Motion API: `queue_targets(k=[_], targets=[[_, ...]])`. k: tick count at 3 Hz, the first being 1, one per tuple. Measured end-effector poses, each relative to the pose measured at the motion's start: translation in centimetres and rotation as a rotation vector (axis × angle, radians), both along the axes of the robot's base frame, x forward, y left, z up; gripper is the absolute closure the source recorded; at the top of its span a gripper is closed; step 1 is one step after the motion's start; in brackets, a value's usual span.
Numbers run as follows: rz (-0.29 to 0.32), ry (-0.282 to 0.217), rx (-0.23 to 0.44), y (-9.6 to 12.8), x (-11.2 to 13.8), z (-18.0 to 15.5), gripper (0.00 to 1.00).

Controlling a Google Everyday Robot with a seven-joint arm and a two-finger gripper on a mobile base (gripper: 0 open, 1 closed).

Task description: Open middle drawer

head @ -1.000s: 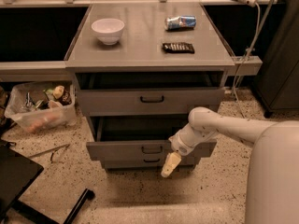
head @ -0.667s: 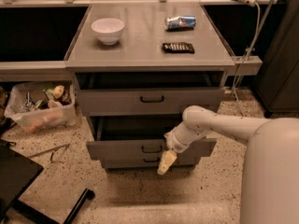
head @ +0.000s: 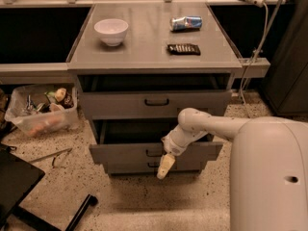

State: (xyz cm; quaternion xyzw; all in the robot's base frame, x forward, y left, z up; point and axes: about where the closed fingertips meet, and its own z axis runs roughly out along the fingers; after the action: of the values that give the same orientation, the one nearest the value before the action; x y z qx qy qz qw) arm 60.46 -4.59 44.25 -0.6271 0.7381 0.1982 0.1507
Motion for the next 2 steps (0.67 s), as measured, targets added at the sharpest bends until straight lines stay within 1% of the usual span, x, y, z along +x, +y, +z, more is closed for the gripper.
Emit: queue_targets(k=[1, 2], targets=[[0.005, 0.060, 0.009, -0.14, -1.63, -0.84, 0.00], [0.005, 0.061, 0.009, -0.15, -1.64, -0.58, 0.00]])
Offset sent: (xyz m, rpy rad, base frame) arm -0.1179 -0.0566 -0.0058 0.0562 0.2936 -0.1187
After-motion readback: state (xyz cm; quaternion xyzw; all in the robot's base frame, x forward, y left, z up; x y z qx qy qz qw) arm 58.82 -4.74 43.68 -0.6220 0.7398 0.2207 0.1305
